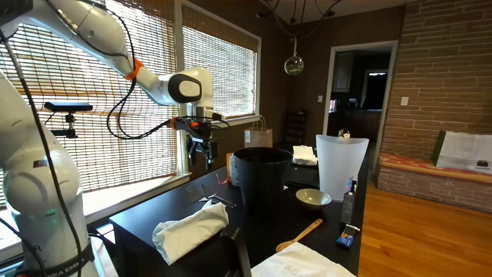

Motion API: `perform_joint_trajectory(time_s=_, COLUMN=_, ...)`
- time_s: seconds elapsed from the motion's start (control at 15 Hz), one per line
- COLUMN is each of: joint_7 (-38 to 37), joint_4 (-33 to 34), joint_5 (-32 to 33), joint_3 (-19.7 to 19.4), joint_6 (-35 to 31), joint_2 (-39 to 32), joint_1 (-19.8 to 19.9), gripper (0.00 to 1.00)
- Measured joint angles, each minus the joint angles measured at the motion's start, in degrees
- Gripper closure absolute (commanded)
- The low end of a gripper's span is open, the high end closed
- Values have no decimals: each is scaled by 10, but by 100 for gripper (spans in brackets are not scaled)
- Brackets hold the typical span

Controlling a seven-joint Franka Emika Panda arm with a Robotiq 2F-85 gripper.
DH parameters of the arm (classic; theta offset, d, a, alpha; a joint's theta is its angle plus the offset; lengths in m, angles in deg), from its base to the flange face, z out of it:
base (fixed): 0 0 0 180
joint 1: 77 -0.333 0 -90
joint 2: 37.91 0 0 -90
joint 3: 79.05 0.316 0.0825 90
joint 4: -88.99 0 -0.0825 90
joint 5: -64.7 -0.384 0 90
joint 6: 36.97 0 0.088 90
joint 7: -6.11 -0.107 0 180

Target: Fold the package on the towel with the same towel

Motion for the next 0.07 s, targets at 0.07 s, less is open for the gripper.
perform_joint_trajectory(time_s=0.07, joint_7=0, joint_4=0, joint_5=0, joint_3=0, joint_6=0, joint_2=0, joint_1=0, gripper=0)
